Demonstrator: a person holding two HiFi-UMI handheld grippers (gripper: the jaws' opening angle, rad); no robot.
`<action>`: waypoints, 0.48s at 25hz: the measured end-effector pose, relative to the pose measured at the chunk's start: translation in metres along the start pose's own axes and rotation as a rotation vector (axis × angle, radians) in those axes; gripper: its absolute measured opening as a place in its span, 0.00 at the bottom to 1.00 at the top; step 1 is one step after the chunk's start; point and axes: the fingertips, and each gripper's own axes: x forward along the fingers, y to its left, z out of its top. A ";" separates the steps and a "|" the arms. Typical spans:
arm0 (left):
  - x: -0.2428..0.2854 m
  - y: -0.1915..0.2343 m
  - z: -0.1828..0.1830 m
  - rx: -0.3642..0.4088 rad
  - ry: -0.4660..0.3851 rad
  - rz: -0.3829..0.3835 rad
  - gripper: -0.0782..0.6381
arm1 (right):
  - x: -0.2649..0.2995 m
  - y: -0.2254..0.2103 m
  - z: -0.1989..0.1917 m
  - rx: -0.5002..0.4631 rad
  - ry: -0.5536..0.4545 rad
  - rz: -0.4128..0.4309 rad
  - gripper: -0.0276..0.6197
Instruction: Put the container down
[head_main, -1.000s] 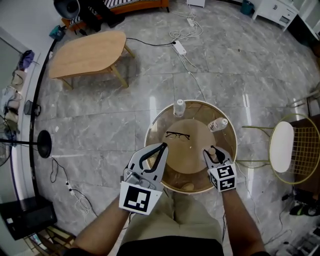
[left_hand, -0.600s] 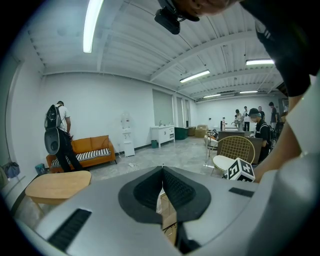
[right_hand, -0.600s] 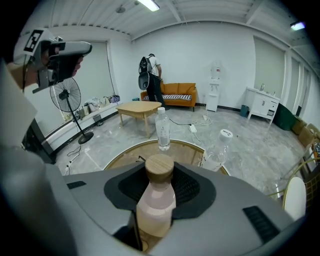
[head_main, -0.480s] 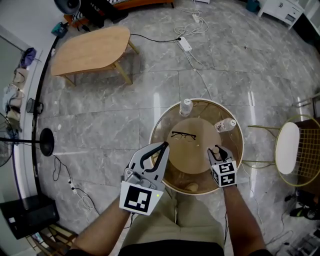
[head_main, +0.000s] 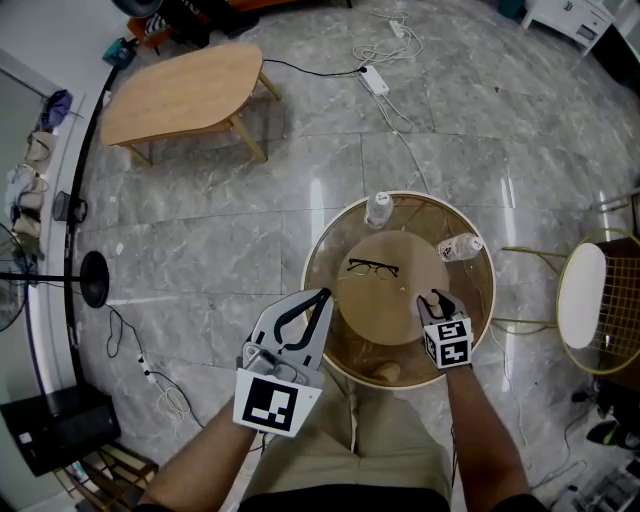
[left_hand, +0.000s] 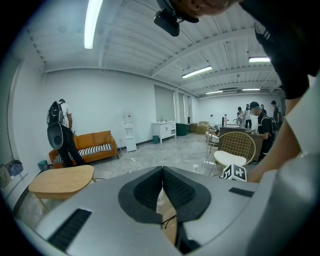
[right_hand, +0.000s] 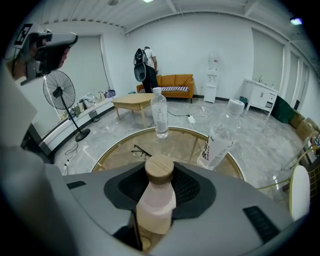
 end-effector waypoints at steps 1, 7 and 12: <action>0.000 0.001 -0.001 0.001 0.000 0.000 0.13 | 0.003 0.001 -0.002 0.002 0.002 -0.003 0.27; 0.005 -0.005 -0.008 0.004 0.011 -0.014 0.13 | 0.015 -0.001 -0.016 0.002 0.020 -0.013 0.27; 0.006 -0.008 -0.008 -0.004 0.012 -0.021 0.13 | 0.020 -0.001 -0.023 0.006 0.040 -0.015 0.27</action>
